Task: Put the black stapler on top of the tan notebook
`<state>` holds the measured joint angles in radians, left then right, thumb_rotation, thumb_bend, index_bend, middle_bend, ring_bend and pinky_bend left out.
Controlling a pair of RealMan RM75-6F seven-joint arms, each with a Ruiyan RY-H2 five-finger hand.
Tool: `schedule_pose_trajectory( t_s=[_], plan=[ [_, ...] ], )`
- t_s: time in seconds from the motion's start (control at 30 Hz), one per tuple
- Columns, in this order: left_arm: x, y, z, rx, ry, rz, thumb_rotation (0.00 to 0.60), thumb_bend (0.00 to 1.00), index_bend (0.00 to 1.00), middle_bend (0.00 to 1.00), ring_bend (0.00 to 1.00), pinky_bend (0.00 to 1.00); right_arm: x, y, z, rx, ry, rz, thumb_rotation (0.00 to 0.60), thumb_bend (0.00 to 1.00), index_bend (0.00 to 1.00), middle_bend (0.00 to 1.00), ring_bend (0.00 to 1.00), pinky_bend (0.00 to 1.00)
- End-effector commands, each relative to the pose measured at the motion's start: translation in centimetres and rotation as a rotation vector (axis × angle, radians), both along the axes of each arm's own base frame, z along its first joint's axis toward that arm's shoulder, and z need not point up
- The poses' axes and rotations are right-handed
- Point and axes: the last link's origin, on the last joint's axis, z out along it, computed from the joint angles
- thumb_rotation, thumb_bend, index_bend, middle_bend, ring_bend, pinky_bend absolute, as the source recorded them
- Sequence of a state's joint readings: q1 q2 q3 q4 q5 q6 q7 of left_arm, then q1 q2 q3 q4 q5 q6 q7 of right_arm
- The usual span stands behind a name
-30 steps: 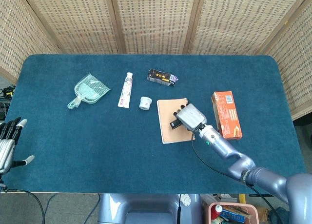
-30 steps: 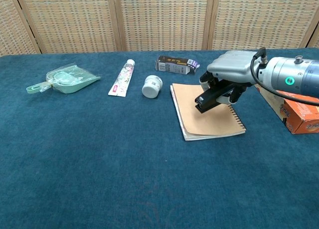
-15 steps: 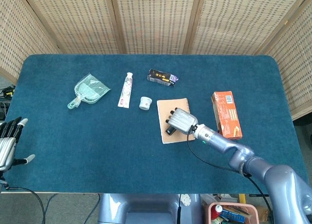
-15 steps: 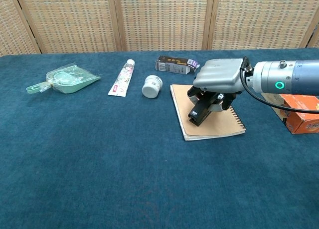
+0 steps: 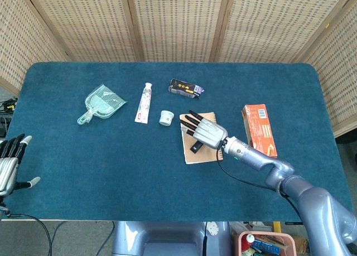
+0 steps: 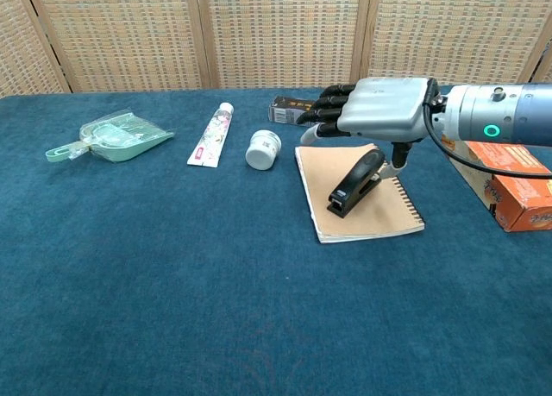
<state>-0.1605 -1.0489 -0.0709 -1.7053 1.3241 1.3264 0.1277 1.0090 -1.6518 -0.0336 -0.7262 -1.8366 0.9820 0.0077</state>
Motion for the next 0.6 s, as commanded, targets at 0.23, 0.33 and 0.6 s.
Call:
schedule_pose_trajectory(
  t_s=[0.23, 0.33, 0.6],
  plan=[
    [0.1, -0.4, 0.5, 0.01, -0.019, -0.011, 0.6, 0.0, 0.0, 0.0, 0.0, 0.0, -2.9, 2.1, 6.2, -0.125, -0.164, -0.107, 0.6, 0.0, 0.0, 0.0, 0.0, 0.0],
    [0.3, -0.7, 0.8, 0.021, -0.024, -0.029, 0.6, 0.0, 0.0, 0.0, 0.0, 0.0, -5.6, 4.6, 9.7, -0.214, -0.278, -0.229, 0.6, 0.0, 0.0, 0.0, 0.0, 0.0],
    [0.9, -1.9, 0.9, 0.031, -0.027, -0.091, 0.6, 0.0, 0.0, 0.0, 0.0, 0.0, -12.6, 14.9, 15.6, -0.391, -0.602, -0.646, 0.6, 0.0, 0.0, 0.0, 0.0, 0.0]
  ],
)
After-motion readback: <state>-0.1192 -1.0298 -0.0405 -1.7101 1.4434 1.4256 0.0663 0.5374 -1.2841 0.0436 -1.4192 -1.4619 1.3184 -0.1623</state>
